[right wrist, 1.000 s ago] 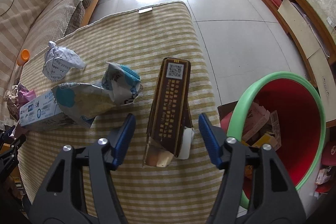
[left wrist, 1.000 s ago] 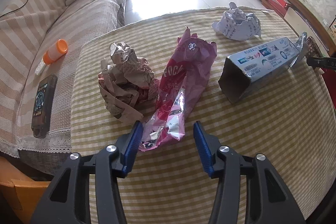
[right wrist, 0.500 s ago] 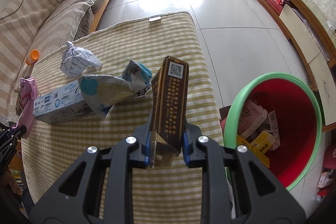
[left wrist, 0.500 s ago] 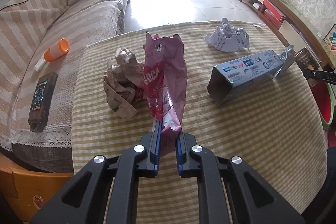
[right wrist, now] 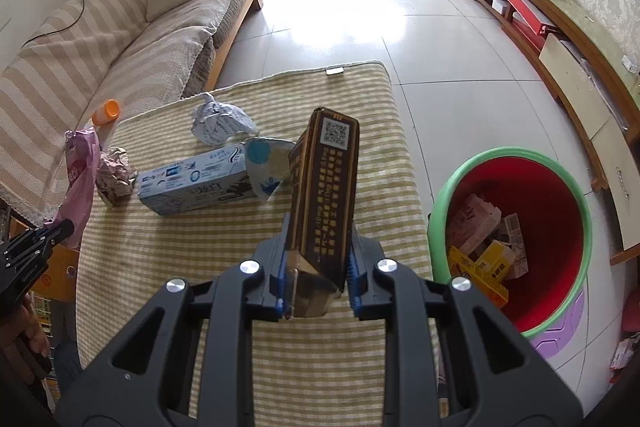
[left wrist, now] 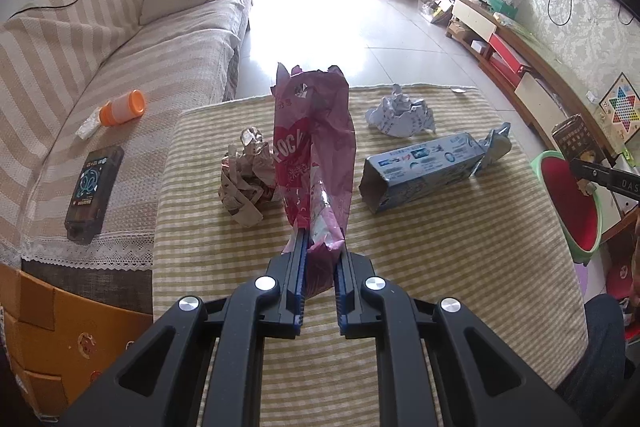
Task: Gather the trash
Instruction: 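Grasp the brown packet with the right tool while the left tool grasps the pink plastic bag, then carry the brown packet with the right tool over the bucket while the left tool carries the pink bag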
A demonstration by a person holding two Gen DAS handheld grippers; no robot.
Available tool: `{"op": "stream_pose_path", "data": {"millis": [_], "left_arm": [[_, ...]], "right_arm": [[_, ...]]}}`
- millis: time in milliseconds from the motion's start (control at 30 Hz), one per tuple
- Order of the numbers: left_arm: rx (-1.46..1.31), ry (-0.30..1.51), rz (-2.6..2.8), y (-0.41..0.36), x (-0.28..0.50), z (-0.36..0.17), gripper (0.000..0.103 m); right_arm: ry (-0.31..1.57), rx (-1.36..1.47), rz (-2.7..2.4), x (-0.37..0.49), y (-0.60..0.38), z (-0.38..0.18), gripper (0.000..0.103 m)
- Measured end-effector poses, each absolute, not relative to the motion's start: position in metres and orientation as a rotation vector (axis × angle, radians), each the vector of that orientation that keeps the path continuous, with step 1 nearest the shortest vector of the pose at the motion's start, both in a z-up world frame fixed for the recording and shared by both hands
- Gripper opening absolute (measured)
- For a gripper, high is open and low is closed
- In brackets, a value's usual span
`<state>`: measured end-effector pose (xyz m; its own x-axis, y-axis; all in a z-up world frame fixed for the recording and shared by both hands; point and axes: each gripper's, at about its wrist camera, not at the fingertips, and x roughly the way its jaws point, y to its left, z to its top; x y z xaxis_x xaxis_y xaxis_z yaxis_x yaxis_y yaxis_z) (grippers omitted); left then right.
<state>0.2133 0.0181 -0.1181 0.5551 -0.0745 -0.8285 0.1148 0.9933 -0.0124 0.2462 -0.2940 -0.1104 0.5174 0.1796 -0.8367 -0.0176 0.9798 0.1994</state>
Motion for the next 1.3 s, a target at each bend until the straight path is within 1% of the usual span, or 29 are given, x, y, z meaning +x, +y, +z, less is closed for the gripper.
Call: {"op": "stream_pose_path", "data": {"millis": [267,533,933,1300], "left_arm": [[0.041,0.918,-0.151,-0.009,0.194,-0.084,0.009],[0.054,0.884,-0.208,-0.046,0.185,-0.061,0.009],[0.074,0.859,-0.328,-0.11,0.188,-0.039,0.009],[0.096,0.853,-0.464,-0.196,0.197,-0.033,0.009]], "right_arm": [[0.951,0.189,0.151,0.219,-0.299,-0.075,0.023],[0.906,0.211,0.161,0.205,-0.315,-0.056,0.023],[0.842,0.265,0.121,0.197,-0.367,-0.035,0.023],[0.812,0.314,0.029,0.183,-0.433,-0.031,0.023]]}}
